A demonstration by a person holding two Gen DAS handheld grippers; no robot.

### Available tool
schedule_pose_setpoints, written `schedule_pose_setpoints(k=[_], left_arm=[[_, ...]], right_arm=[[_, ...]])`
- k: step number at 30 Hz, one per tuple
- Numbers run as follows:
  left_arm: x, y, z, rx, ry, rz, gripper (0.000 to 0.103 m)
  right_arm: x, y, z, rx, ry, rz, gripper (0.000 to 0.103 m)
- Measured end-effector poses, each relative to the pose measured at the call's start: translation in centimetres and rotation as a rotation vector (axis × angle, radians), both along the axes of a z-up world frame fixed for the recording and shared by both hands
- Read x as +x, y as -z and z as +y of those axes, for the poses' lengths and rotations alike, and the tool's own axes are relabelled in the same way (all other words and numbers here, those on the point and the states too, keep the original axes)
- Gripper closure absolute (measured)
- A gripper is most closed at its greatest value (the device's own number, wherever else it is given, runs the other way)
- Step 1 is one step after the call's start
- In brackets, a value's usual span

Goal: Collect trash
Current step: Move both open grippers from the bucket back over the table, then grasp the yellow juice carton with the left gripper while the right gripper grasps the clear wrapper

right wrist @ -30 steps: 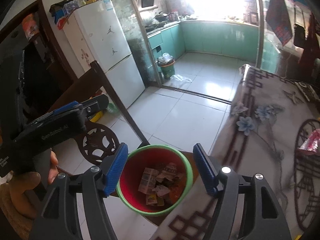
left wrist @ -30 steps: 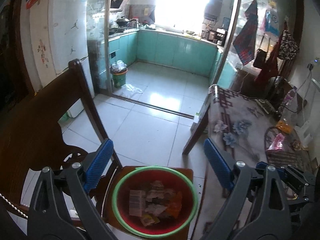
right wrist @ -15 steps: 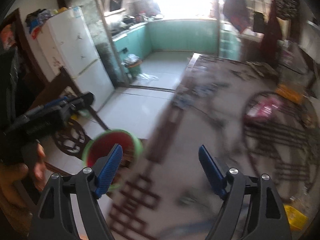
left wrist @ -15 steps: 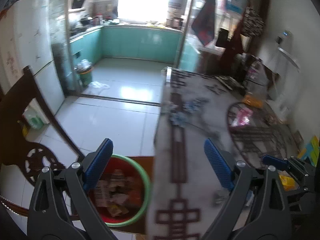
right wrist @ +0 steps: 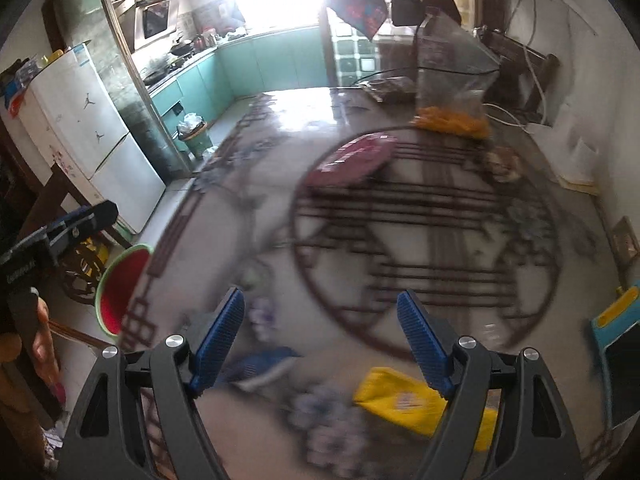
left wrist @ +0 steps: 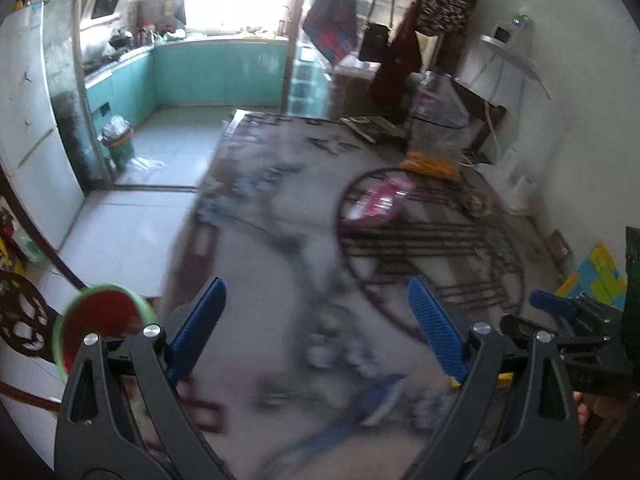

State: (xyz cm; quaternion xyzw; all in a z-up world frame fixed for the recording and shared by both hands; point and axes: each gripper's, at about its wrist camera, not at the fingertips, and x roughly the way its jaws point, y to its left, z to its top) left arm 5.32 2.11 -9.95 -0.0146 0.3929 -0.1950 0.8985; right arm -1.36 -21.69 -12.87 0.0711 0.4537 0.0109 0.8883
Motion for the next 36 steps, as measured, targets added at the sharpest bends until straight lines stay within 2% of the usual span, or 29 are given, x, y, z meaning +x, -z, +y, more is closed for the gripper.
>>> schedule_pose_setpoints(k=[6,12,15,17,20,23,25,27,29,31,33,34,35,36], left_arm=[[-1.9,0.9,-6.0,0.002,0.02,0.032,0.013],[-2.8,1.3,-9.3,0.032,0.047,0.049,0.013],[-3.4,1.6,-10.6,0.031,0.093,0.054,0.013],[-3.9,2.0,-11.4,0.01,0.156,0.06,0.008],[-5.1,2.7,-13.2,-0.005,0.307,0.062,0.006],[-6.8,3.9,-15.8,0.081,0.48,0.029,0.005],[-7.7,4.7,-17.5,0.159,0.567,0.007,0.005],[-8.2,5.0,-18.3,0.171,0.614,-0.002,0.005],[-8.4,5.0,-18.7,0.146,0.657,0.0,0.005],[-8.4,5.2,-19.1,0.15,0.697,0.002,0.005],[-8.6,5.9,-20.0,0.188,0.757,0.006,0.005],[-8.8,6.4,-20.7,0.216,0.799,0.001,0.005],[-8.7,6.7,-21.1,0.235,0.822,-0.007,0.005],[-8.8,7.1,-21.7,0.26,0.856,-0.015,0.005]], right_arm=[[-1.0,0.1,-4.6,-0.021,-0.023,0.013,0.027],[-2.0,0.4,-6.9,-0.001,-0.017,0.013,0.027],[-2.2,0.8,-7.5,0.005,-0.021,0.025,0.027],[-2.4,1.0,-8.1,-0.013,-0.035,0.037,0.027],[-2.7,2.1,-10.1,-0.028,-0.049,0.093,0.027],[-2.6,4.4,-12.3,-0.081,-0.062,0.199,0.027],[-2.3,6.6,-13.4,-0.068,-0.09,0.295,0.028],[-2.1,8.6,-13.6,-0.096,-0.104,0.358,0.029],[-2.1,10.4,-13.7,-0.117,-0.099,0.411,0.029],[-2.2,11.3,-13.4,-0.097,-0.112,0.424,0.032],[-2.2,11.9,-13.1,-0.073,-0.124,0.416,0.032],[-2.1,11.9,-13.1,-0.078,-0.116,0.41,0.033],[-2.1,11.8,-13.1,-0.082,-0.106,0.398,0.048],[-2.0,12.0,-13.2,-0.101,-0.098,0.409,0.07]])
